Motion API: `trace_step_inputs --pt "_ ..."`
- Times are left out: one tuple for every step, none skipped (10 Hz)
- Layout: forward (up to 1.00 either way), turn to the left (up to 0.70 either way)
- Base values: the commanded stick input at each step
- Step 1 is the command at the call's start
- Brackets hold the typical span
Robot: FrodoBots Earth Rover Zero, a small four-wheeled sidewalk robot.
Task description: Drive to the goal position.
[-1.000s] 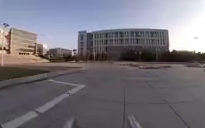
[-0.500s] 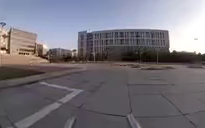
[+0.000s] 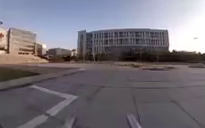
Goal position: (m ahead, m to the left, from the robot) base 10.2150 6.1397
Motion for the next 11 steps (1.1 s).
trace_step_inputs --pt "0.70 0.14" --pt "0.70 0.12" --pt "0.70 0.05" --pt "0.70 0.00" --pt "0.70 0.00" --pt "0.70 -0.04" --pt "0.70 -0.09" --pt "0.70 -0.09" --pt "0.70 -0.09" --pt "0.70 -0.09" --pt "0.70 -0.11"
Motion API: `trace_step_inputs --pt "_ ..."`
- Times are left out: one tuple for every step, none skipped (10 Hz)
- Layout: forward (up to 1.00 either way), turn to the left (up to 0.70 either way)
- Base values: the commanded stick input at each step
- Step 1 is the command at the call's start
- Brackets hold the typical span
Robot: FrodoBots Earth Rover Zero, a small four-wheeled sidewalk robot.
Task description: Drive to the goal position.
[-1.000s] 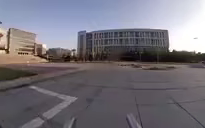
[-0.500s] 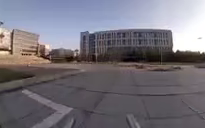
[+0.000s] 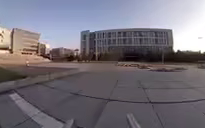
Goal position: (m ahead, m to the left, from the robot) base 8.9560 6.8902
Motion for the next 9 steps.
trace_step_inputs --pt "0.70 -0.14" --pt "0.70 -0.14" --pt "0.70 -0.14" --pt "0.70 -0.14" --pt "0.70 -0.14" --pt "0.70 -0.05" --pt "0.70 0.00" --pt "0.70 0.00" --pt "0.70 0.00"
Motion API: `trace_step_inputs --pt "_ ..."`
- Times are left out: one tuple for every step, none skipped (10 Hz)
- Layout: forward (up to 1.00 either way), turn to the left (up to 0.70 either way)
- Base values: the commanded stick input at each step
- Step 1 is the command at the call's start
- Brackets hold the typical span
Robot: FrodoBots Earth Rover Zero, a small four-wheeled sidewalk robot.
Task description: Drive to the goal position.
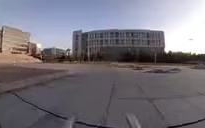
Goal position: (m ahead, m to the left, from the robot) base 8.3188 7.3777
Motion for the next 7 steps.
trace_step_inputs --pt "0.70 0.00" --pt "0.70 0.00" --pt "0.70 0.00" --pt "0.70 0.00" --pt "0.70 0.00" --pt "0.70 0.03" --pt "0.70 0.14"
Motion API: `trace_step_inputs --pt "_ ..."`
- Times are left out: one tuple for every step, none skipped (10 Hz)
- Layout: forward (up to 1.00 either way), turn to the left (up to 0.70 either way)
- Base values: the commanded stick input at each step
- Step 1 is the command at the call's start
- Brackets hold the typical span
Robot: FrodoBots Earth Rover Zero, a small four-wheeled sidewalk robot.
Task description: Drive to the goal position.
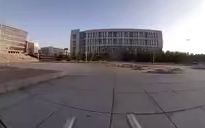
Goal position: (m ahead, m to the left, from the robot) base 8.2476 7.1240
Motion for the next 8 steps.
trace_step_inputs --pt "0.70 0.14" --pt "0.70 0.14" --pt "0.70 0.14" --pt "0.70 0.14" --pt "0.70 0.14" --pt "0.70 0.14" --pt "0.70 0.14" --pt "0.70 0.07"
